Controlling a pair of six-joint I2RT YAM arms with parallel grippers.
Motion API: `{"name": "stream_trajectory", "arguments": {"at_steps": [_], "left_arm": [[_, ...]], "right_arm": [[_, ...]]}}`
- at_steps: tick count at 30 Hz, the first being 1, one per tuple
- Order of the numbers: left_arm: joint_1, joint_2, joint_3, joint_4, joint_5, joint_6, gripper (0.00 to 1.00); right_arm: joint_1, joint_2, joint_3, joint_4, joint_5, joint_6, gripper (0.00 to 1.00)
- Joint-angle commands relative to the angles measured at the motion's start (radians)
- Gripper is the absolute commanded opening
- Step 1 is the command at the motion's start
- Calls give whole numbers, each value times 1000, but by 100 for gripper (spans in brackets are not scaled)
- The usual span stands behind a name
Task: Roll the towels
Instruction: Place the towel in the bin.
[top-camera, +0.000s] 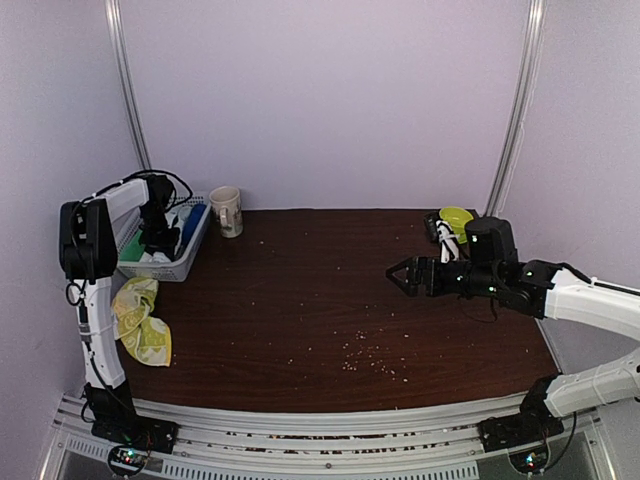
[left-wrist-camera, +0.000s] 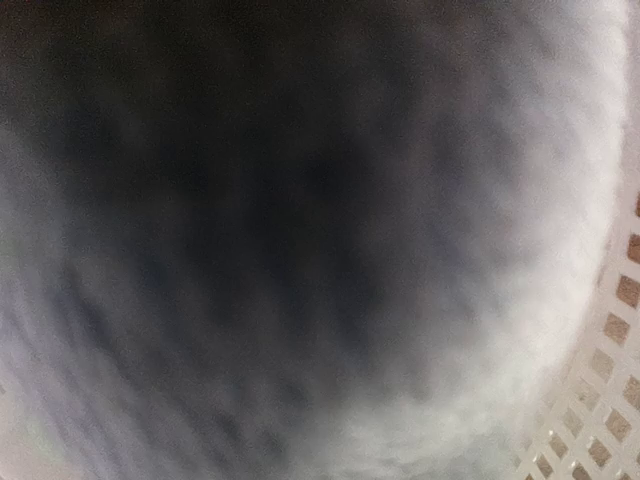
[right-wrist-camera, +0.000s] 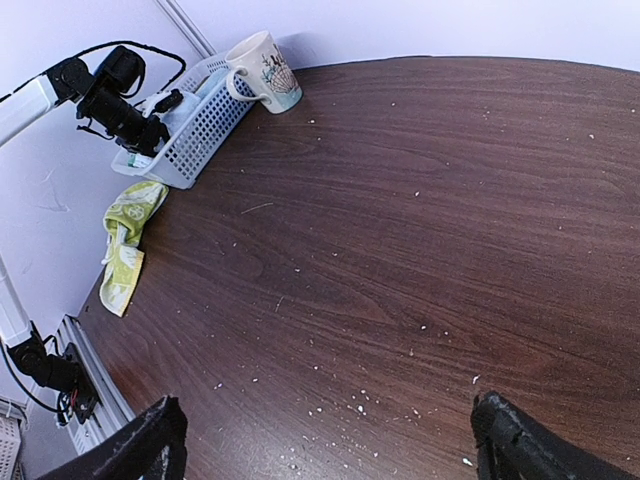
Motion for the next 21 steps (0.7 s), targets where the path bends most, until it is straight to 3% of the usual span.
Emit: {"name": "stream_trajectory", "arguments": {"at_steps": [1,18,21], "left_arm": [[27,-2,-35,-49,-73,-8,0],[41,149,22,-40,-94,14,1],[39,124,18,-45,-100,5,41]], "right_arm": [[7,-8,-12,14,2,-4,100],[12,3,-5,11,-2,-7,100],[13,2,-5,13,-2,-7,100]]}}
